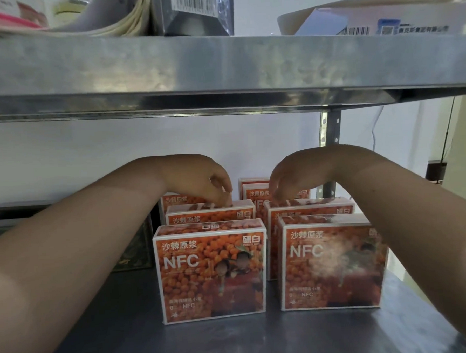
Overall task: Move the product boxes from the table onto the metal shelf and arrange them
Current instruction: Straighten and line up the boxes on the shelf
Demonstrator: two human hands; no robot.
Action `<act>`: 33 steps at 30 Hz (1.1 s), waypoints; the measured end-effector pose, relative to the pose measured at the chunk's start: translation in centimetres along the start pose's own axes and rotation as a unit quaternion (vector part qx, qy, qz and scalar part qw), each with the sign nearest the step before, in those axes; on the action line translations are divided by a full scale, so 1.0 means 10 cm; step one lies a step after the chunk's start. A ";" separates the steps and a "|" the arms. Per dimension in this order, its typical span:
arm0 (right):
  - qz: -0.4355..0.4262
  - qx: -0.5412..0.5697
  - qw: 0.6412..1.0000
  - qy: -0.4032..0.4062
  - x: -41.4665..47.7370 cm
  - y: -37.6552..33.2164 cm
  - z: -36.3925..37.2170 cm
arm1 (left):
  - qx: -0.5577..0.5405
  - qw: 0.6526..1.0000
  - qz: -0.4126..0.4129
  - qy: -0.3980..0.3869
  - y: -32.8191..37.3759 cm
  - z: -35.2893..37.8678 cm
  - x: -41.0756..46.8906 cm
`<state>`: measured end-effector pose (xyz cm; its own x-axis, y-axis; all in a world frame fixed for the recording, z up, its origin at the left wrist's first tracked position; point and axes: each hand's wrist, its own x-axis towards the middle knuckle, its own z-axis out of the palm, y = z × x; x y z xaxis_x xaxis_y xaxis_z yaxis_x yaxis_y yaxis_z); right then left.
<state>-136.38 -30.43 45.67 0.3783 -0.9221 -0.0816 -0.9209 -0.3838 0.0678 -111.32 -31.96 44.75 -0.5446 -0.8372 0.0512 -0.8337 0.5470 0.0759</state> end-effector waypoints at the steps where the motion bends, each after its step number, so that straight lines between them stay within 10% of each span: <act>1: 0.002 0.001 1.000 -0.023 -0.01 0.02 0.01 | 0.013 1.000 -0.005 -0.026 0.01 0.02 0.01; 33: -0.030 -0.080 0.994 0.071 0.38 -0.04 0.28 | 0.090 0.995 -0.050 0.009 -0.31 0.22 -0.05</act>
<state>-134.90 -33.62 42.54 0.4513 -0.8909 0.0510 -0.8744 -0.4301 0.2244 -108.64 -33.19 42.33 -0.4585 -0.8859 0.0710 -0.8870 0.4511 -0.0990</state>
